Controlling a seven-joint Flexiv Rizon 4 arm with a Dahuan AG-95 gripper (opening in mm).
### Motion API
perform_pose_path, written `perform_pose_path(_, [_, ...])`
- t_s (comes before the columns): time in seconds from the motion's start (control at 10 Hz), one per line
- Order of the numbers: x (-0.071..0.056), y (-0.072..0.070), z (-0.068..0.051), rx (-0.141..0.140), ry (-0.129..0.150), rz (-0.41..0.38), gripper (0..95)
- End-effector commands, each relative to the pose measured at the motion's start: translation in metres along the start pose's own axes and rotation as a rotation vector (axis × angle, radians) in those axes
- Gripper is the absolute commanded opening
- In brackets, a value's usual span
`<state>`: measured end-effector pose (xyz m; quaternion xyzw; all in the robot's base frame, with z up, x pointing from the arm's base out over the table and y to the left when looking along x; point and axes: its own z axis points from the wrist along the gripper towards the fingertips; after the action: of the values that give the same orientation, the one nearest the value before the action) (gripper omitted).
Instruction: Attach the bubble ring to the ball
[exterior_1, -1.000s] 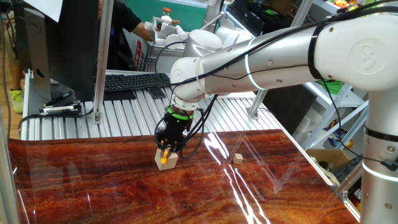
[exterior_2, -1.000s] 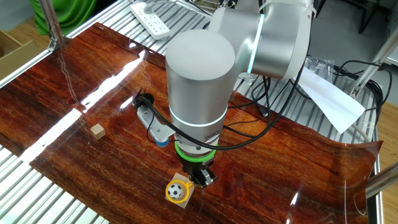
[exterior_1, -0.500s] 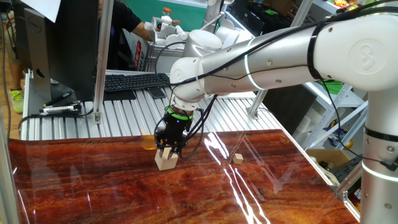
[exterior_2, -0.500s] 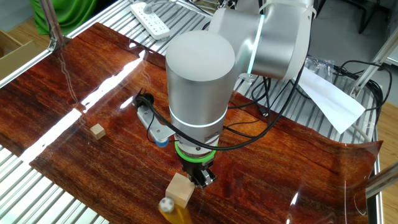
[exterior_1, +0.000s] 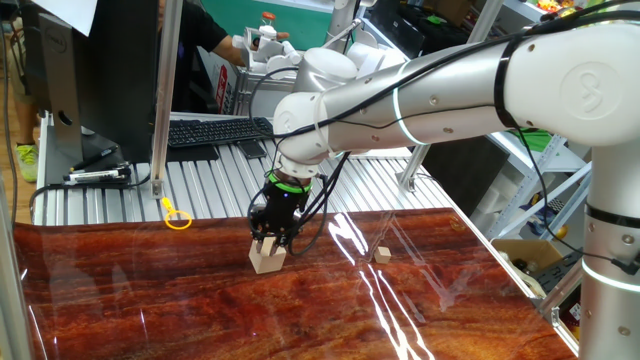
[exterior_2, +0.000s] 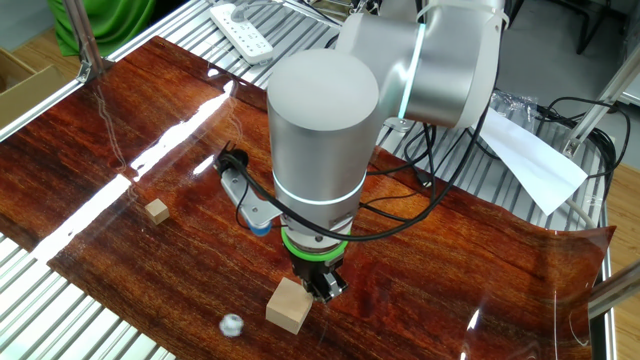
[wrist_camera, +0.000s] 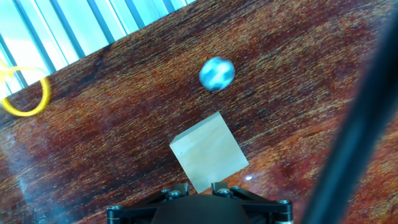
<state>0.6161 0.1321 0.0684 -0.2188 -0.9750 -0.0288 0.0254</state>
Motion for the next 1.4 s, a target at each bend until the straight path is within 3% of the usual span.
perform_pose_path(0.1, [0.001, -0.001, 0.0, -0.003, 0.003, 0.003, 38.0])
perform_pose_path(0.4, [0.002, -0.007, 0.005, -0.003, 0.023, 0.032, 38.0])
perform_pose_path(0.6, [0.002, -0.016, 0.013, 0.003, 0.051, 0.053, 38.0])
perform_pose_path(1.0, [0.001, -0.019, 0.022, 0.011, 0.066, 0.076, 38.0])
perform_pose_path(1.1, [0.004, -0.018, 0.022, 0.008, 0.068, 0.055, 19.0])
perform_pose_path(1.3, [0.018, -0.016, 0.016, 0.013, 0.086, 0.018, 19.0])
perform_pose_path(1.4, [0.03, -0.015, 0.006, 0.017, 0.086, 0.016, 19.0])
